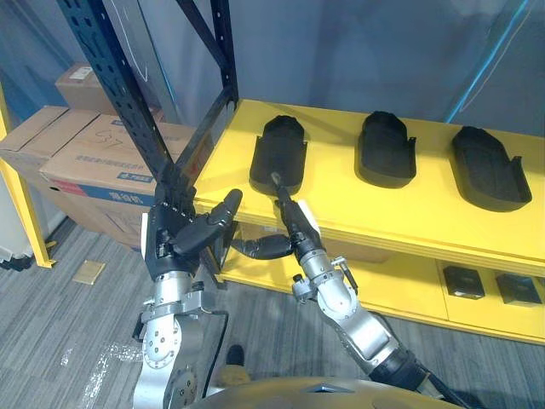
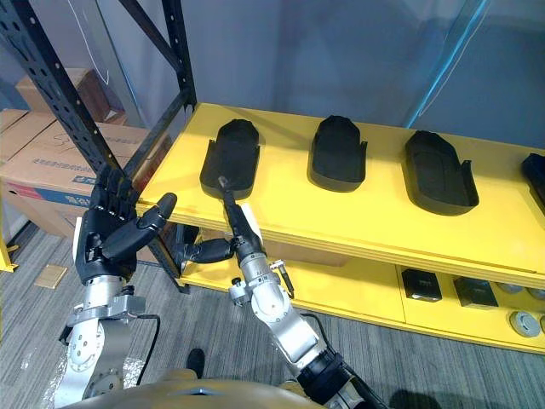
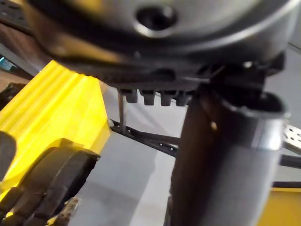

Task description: Walk over and take three plastic housings, then place them on the shelf

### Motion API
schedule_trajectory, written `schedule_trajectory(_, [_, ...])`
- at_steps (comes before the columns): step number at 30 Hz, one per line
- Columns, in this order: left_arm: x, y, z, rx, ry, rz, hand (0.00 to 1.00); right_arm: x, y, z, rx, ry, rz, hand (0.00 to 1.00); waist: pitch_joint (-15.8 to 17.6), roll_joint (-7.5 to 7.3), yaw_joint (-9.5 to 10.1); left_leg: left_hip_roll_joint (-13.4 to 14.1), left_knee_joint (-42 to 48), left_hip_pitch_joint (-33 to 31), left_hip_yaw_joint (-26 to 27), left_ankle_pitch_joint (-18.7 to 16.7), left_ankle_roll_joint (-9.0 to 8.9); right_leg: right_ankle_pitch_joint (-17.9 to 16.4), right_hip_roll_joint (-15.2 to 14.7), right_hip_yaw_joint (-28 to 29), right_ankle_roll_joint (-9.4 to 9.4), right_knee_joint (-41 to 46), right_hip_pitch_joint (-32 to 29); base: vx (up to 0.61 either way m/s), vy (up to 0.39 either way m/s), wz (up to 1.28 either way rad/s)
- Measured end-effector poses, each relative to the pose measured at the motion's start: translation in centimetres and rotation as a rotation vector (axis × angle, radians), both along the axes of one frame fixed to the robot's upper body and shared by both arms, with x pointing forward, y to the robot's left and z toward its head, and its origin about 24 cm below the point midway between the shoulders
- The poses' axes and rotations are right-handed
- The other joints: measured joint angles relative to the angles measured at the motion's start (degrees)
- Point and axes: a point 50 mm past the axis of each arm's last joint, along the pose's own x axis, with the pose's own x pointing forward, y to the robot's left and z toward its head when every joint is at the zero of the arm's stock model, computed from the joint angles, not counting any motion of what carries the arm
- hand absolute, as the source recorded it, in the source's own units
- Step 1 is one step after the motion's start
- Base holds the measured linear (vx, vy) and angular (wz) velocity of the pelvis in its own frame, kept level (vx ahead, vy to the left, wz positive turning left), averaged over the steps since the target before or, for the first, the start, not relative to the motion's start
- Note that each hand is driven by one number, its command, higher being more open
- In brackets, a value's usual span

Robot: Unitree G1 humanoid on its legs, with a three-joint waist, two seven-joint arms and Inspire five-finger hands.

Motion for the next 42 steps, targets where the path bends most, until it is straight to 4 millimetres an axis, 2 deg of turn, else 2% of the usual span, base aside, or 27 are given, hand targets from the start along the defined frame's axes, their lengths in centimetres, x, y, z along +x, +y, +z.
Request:
schedule_trajectory(15, [0.0,-0.3,-0.3,-0.04,0.012,-0.02,1.0,1.9,0.6,-0.4,-0.021,0.011,0.001,1.0,0.53,-0.88,0.26,-0.03,-0.16,-0.21,-0.46,0.22,0.0,0.0,-0.03,-0.6,0.01,0.08,0.13,0.0,-0.001,0.01])
schedule_trajectory(24, [-0.4,-0.6,-1.2,-0.062,0.054,-0.015,1.0,3.2,0.8,-0.7,-0.033,-0.001,-0.038,1.0,0.56,-0.83,1.46,-0.09,-0.18,-0.46,-1.09,0.48,0.0,-0.02,-0.04,-1.23,0.0,0.11,0.23,-0.01,-0.006,0.03])
schedule_trajectory(33, [-0.4,-0.8,-1.6,-0.066,0.072,-0.022,1.0,4.4,0.8,-1.0,-0.101,-0.033,-0.123,1.0,1.01,-0.16,1.89,-0.16,-0.19,-0.56,-2.3,0.81,-0.1,-0.2,-0.01,-2.72,-0.17,0.04,0.93,-0.02,-0.013,0.07])
schedule_trajectory(42, [-0.4,-1.3,-1.9,-0.082,0.086,-0.036,1.0,6.7,-1.3,-0.6,-0.145,-0.049,-0.271,1.0,1.62,0.57,3.14,-0.21,-0.14,-0.67,-2.74,1.11,-0.03,-0.19,-0.04,-3.19,-0.17,0.08,1.1,0.0,-0.006,0.02])
